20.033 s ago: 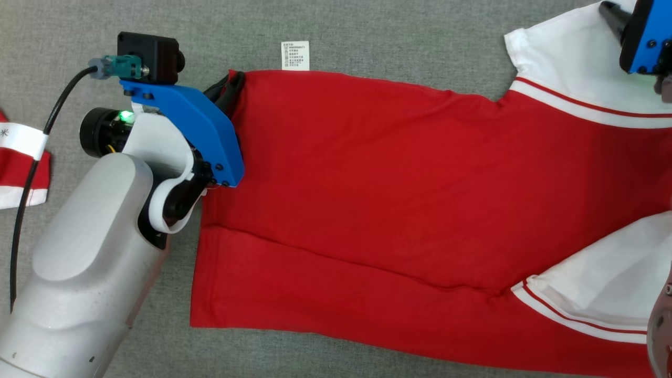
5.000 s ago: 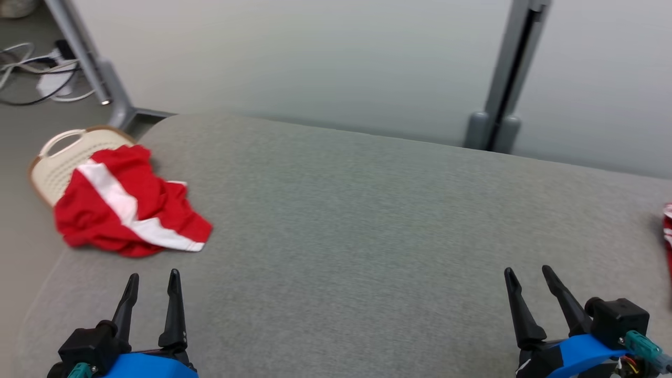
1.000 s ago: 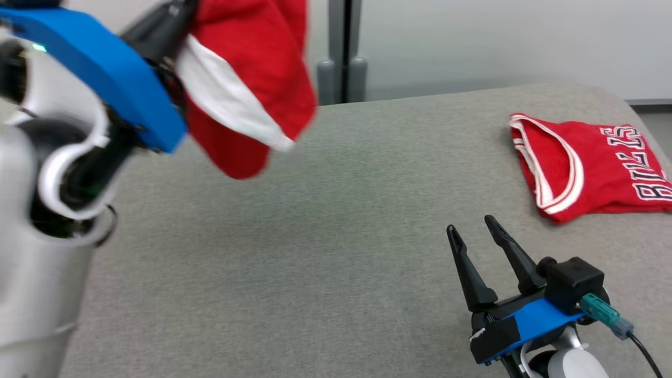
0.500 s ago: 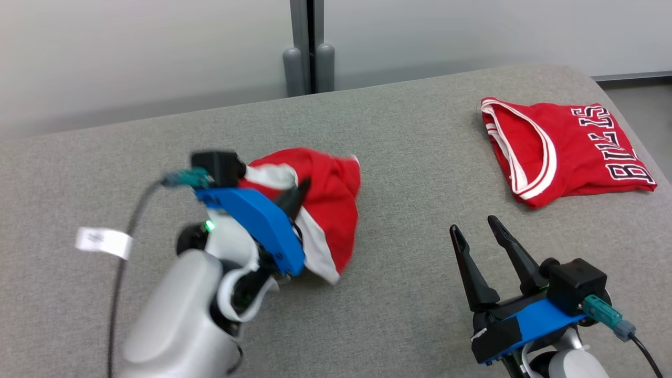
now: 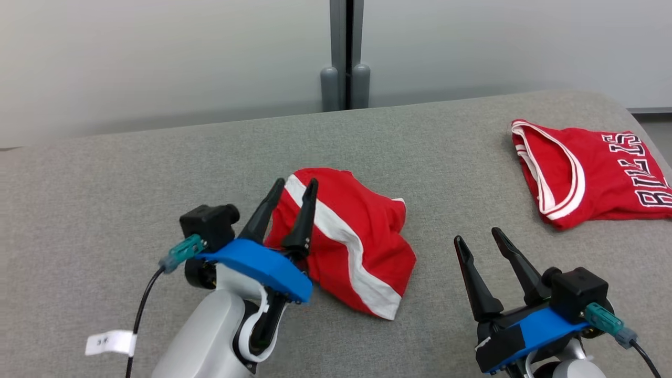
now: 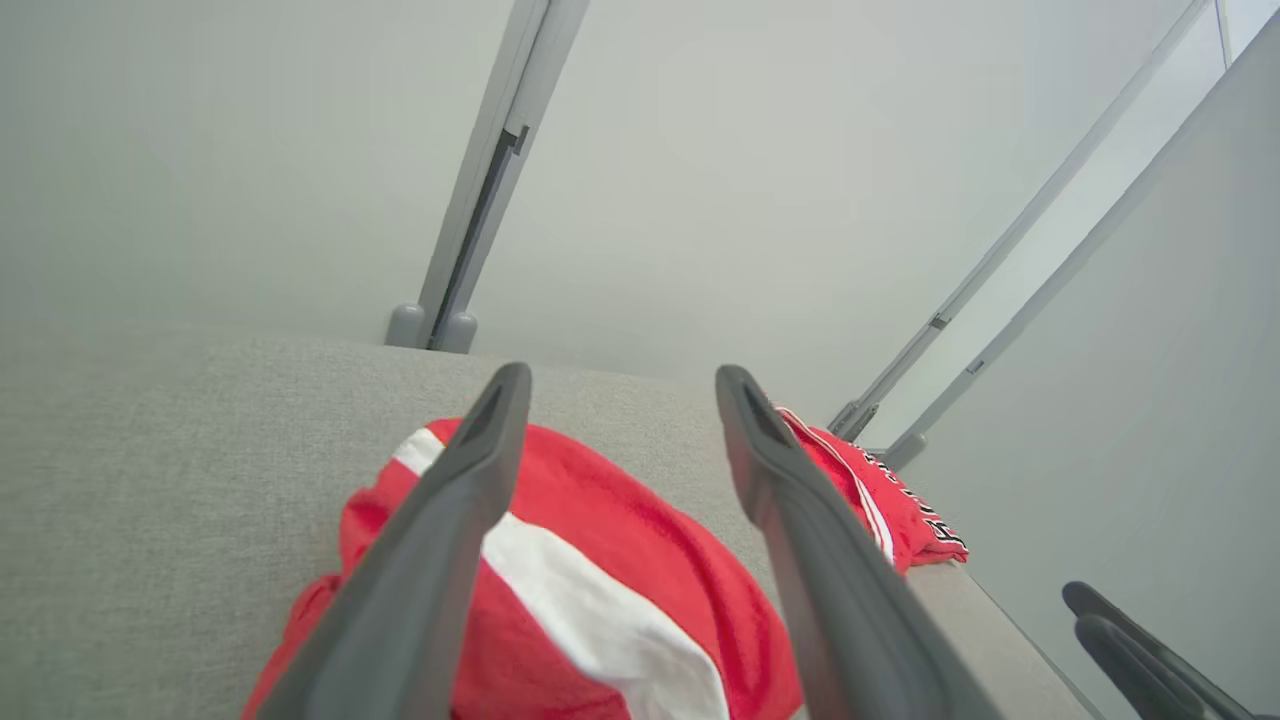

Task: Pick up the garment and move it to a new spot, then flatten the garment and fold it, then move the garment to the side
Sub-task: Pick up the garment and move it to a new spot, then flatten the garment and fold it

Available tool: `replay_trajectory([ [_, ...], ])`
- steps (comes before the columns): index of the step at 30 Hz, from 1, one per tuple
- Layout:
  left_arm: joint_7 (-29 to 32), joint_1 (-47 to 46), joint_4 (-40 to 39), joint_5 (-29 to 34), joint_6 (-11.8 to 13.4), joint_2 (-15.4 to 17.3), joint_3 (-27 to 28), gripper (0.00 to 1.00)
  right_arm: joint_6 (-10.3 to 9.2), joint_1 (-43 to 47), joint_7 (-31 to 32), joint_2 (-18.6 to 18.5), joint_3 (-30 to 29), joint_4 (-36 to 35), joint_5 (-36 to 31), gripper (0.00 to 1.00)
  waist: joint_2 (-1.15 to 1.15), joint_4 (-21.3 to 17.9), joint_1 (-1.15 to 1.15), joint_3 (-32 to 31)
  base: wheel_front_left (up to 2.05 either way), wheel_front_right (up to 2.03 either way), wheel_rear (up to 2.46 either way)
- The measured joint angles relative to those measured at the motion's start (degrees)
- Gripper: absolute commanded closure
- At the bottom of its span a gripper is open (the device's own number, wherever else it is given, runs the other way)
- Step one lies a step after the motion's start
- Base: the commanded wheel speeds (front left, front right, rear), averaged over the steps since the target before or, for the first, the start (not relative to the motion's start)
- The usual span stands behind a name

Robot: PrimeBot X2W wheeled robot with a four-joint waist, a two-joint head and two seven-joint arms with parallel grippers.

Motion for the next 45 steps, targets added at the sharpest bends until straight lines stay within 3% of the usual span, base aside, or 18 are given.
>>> replay_trajectory([
  [7, -8.71, 5.71, -2.89, 2.45, -0.92, 3.58, 2.91, 0.00, 0.01, 1.48, 0.66, 0.01, -1.51, -0.69, -0.02, 0.00, 0.00, 2.80, 0.00, -1.96, 0.00, 0.00, 0.00],
  [12, -9.66, 11.38, -7.06, 5.22, -0.78, 5.16, 8.02, 0.00, 0.00, 3.18, 1.10, 0.01, -2.79, -1.22, -0.09, 0.00, 0.00, 4.32, 0.00, -2.92, 0.00, 0.00, 0.00],
  [20, -9.75, 19.40, -12.63, 14.79, -0.18, 4.34, 18.81, 0.00, 0.00, 3.94, 1.25, 0.01, -4.75, -1.81, -0.08, 0.00, 0.00, 5.98, 0.00, -2.62, 0.00, 0.00, 0.00],
  [28, -9.75, 22.90, -10.22, 21.31, 0.35, 5.32, 21.27, 0.00, 0.00, 4.82, 1.34, 0.02, -5.78, -0.86, -0.08, 0.00, 0.00, 6.90, 0.00, -3.06, 0.00, 0.00, 0.00],
  [45, -8.95, 24.92, -11.01, 21.24, 1.93, 6.51, 21.90, 0.00, 0.00, 5.77, 2.27, 0.01, -6.80, -0.19, -0.05, 0.00, 0.00, 7.10, 0.00, -2.80, 0.00, 0.00, 0.00],
])
